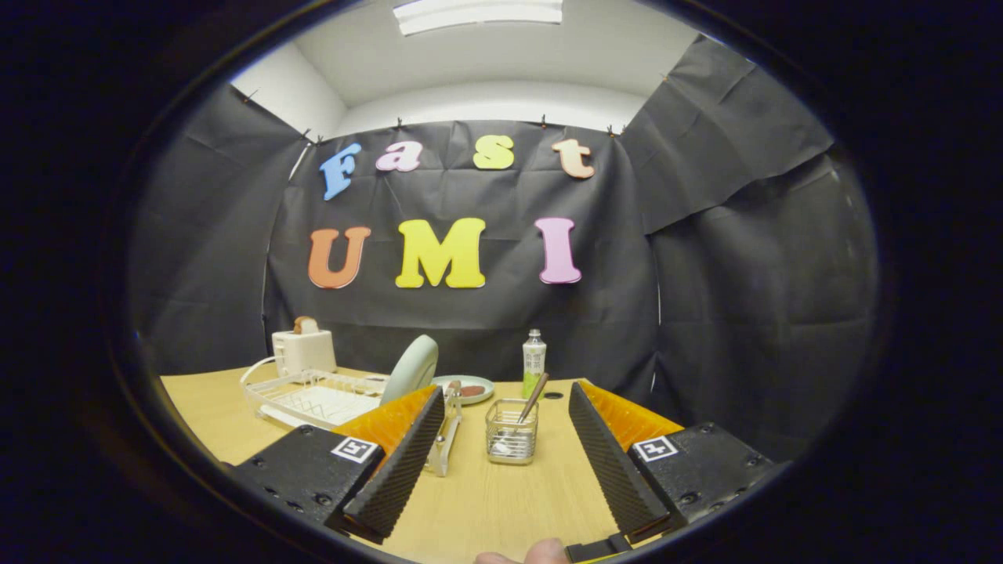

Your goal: Take the plate from the dish rack, then take the spoon from the basket and place it into the plate.

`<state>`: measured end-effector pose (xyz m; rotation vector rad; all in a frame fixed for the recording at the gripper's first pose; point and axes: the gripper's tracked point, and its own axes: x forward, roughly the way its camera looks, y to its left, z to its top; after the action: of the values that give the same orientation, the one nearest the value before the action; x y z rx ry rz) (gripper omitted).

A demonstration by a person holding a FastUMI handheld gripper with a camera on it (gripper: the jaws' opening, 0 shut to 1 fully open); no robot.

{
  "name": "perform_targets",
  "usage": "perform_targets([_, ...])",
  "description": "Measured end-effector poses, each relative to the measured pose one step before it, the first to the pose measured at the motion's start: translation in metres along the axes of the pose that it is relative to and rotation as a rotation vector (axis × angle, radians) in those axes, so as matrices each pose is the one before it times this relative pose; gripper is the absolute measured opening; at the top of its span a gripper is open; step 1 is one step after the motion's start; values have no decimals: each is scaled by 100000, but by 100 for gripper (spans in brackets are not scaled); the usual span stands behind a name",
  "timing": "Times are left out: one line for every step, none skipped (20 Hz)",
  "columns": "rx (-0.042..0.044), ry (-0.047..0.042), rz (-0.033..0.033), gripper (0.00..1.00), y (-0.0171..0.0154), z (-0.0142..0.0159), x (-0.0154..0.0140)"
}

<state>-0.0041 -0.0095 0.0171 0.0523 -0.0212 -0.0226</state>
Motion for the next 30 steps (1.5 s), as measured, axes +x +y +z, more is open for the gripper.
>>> perform_targets([275, -141, -1, 100, 36, 358, 107])
perform_targets([-148, 126, -69, 100, -47, 368, 36])
perform_targets([-527, 263, 330, 100, 47, 428, 68])
perform_targets([118, 568, 721, 100, 244, 595, 186])
perform_targets([237, 705, 1746, 100, 537, 528, 315])
perform_targets([336, 731, 1873, 100, 583, 749, 460])
perform_targets([27, 642, 1608, 100, 483, 735, 544])
perform_targets([-425, 773, 1955, 100, 569, 982, 662])
perform_targets([-709, 617, 1554, 100, 590, 918, 791])
perform_targets([-1114, 818, 1313, 100, 530, 1106, 913])
perform_targets([-999, 556, 1081, 100, 386, 1021, 926])
perform_targets([-820, 877, 468, 100, 480, 1129, 984])
perform_targets([-127, 551, 1206, 100, 486, 907, 939])
perform_targets([39, 1620, 1735, 100, 842, 792, 1143])
perform_targets([371, 1877, 1271, 100, 627, 558, 1078])
perform_targets([136, 2263, 1402, 100, 609, 452, 1142])
perform_targets([-451, 1970, 1056, 100, 583, 385, 1219])
perform_targets([-879, 2975, 842, 100, 685, 92, 1232])
perform_targets([-650, 4350, 1013, 100, 554, -375, 1396])
perform_targets([310, 4708, 1012, 100, 636, -466, 1292])
perform_targets([588, 4420, 1232, 100, 601, -385, 1344])
perform_targets([96, 3896, -283, 100, 215, -337, 1329])
perform_targets([-314, 2584, -521, 100, -3, -133, 974])
perform_targets([-577, 3053, -474, 100, 3, -202, 1057])
perform_targets([117, 2971, -442, 100, 56, -308, 1052])
perform_targets([1474, 2782, 50, 100, 12, -183, 1077])
perform_targets([1765, 3291, 70, 100, -10, -369, 1063])
perform_targets([1891, 3569, -133, 100, -36, -348, 1030])
perform_targets([2739, 4033, -1036, 100, -198, -578, 1024])
perform_targets([1695, 3169, 1, 100, 208, -413, 743])
